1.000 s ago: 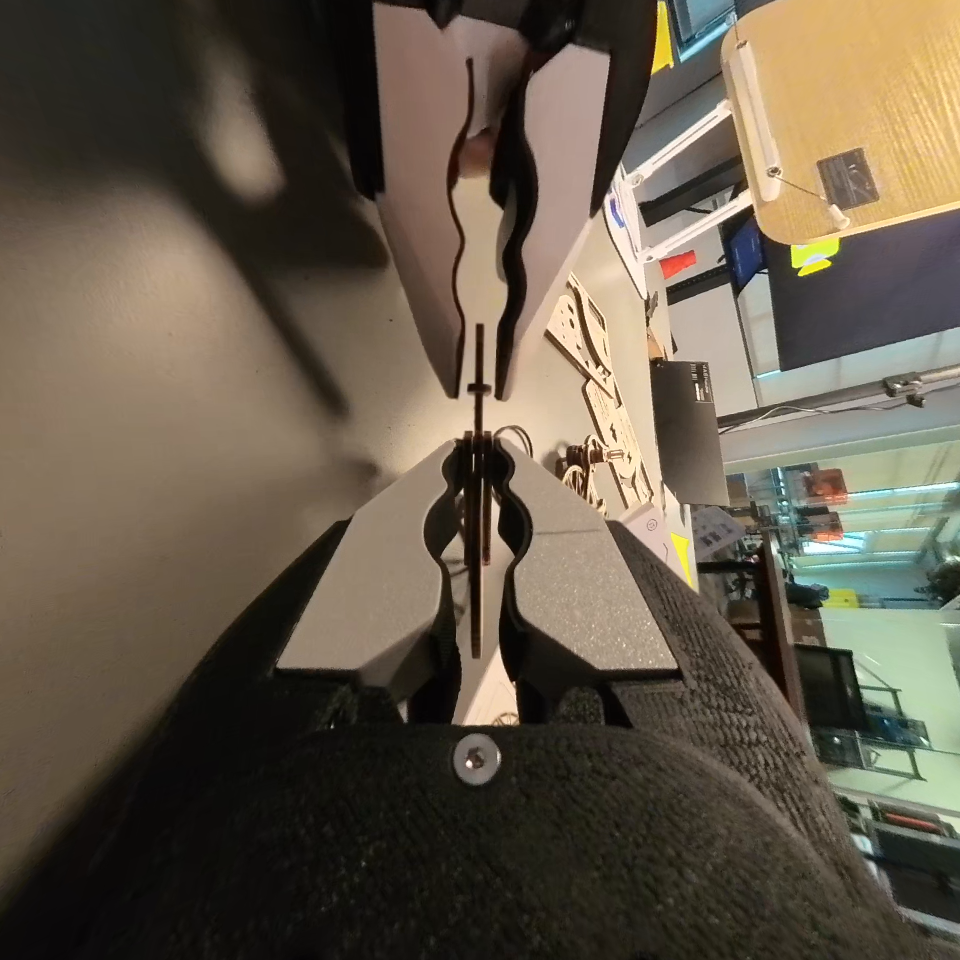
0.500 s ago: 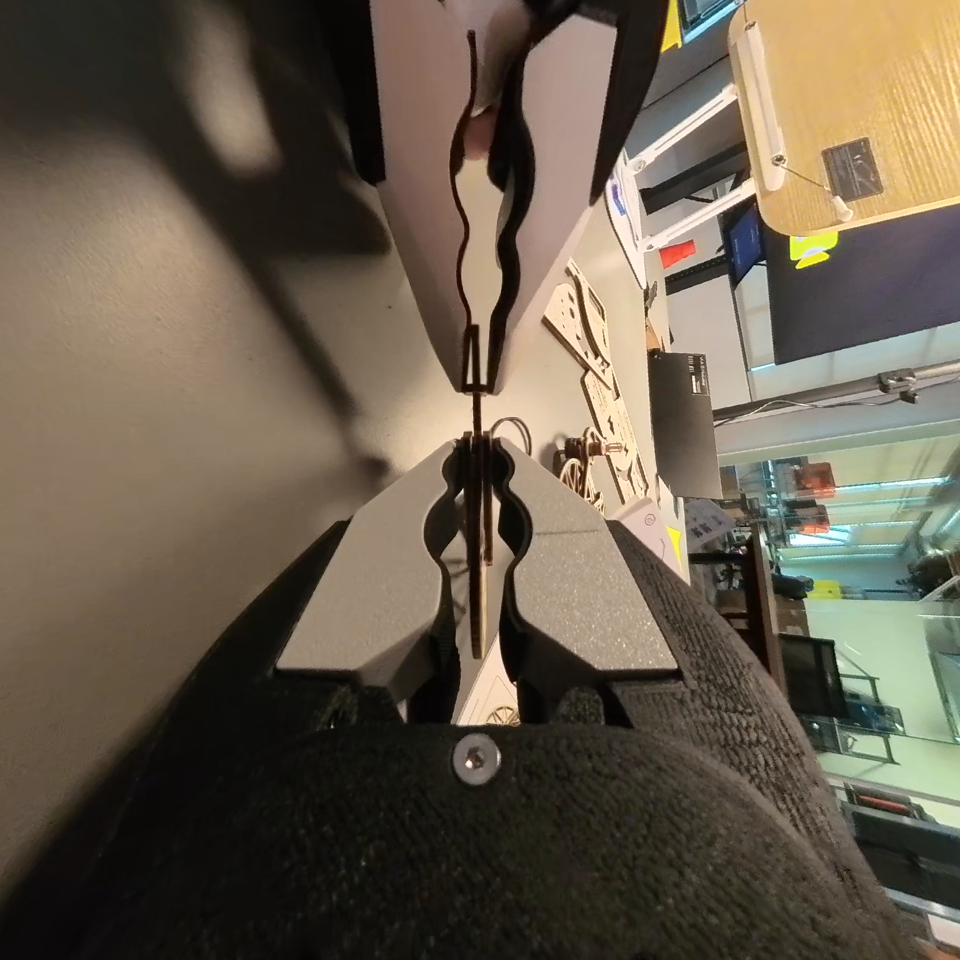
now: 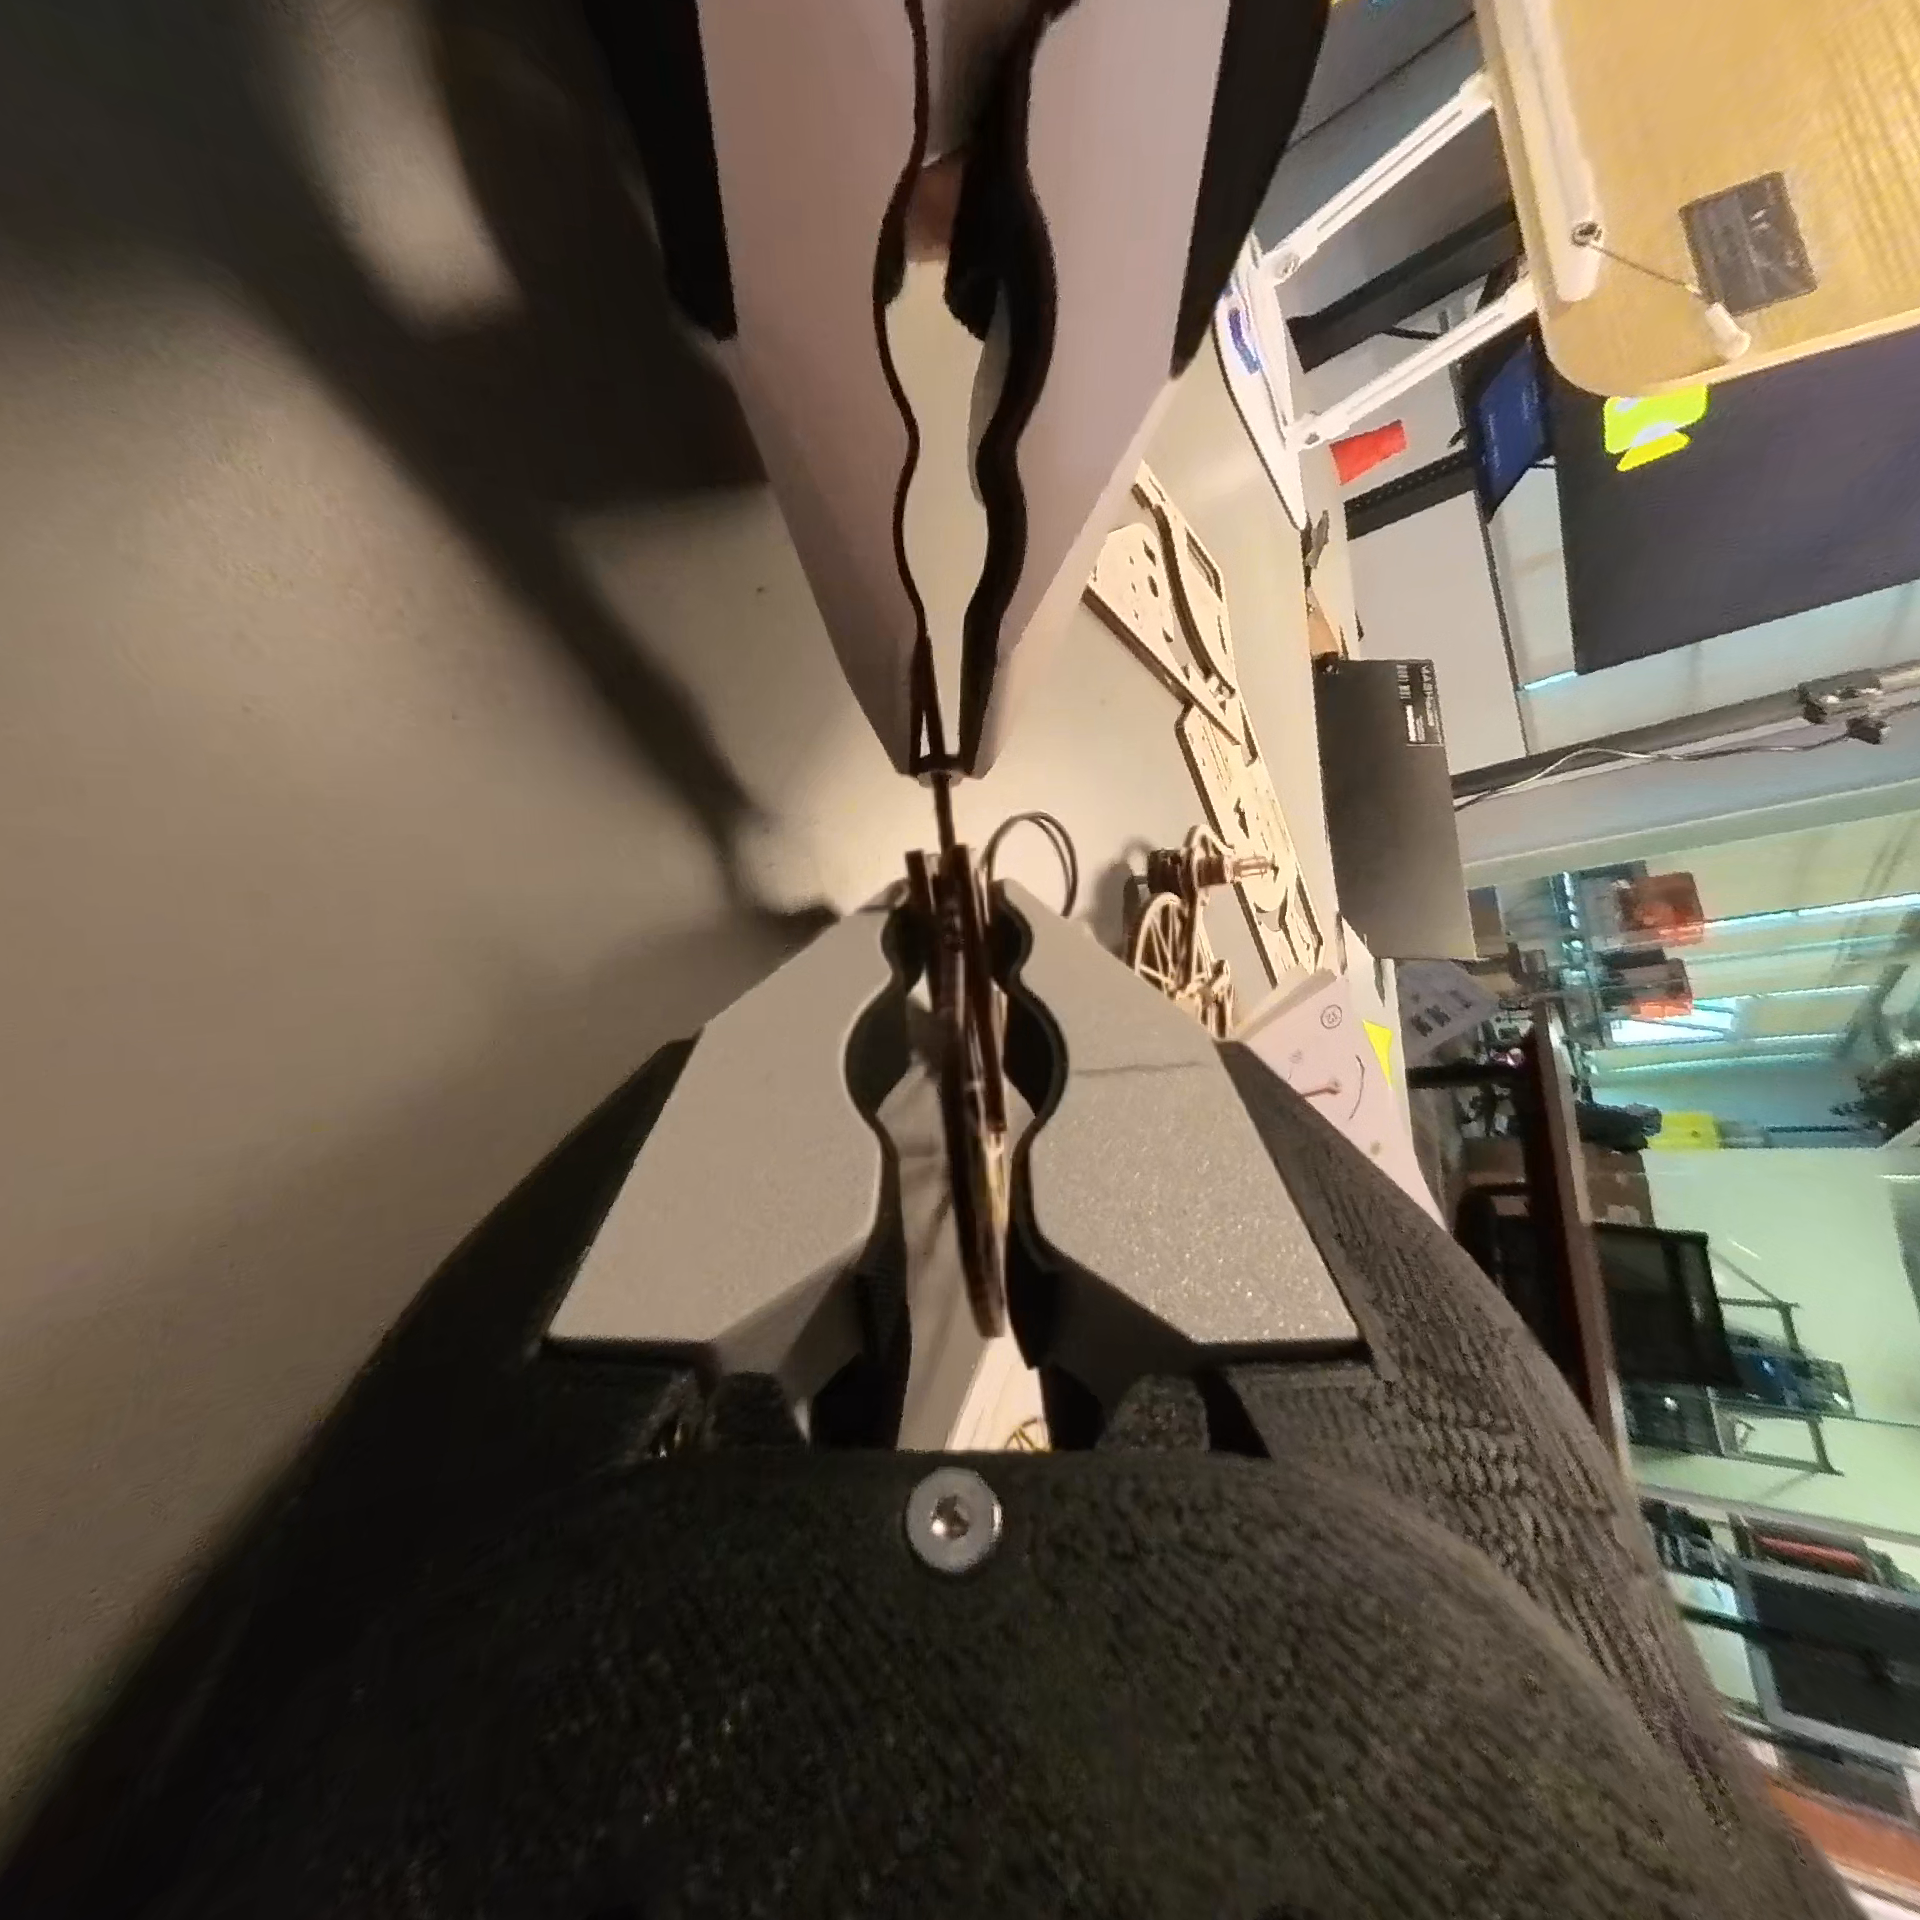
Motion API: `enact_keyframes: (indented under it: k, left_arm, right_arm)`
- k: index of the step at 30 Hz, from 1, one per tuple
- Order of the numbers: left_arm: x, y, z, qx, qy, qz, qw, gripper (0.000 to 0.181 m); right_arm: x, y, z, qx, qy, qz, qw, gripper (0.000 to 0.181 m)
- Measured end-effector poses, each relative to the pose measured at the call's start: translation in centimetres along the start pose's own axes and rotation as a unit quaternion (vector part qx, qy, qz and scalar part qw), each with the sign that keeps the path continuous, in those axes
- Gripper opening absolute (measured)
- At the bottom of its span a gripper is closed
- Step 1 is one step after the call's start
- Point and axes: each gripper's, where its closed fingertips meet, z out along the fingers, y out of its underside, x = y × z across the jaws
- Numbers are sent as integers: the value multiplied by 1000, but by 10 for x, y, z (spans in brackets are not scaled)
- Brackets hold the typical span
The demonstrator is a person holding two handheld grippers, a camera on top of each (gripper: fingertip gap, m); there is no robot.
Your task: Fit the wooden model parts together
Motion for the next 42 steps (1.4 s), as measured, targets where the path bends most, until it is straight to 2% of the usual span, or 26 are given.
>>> enact_keyframes:
  k: [8,42]
  left_arm:
    - [4,3,0,-6,17,-8,1000,6]
    - [4,1,0,-2,37,-40,999,5]
  right_arm:
    - [-4,-1,2,-12,10,-22,1000,7]
    - [-3,-3,5,-10,18,-1,1000,5]
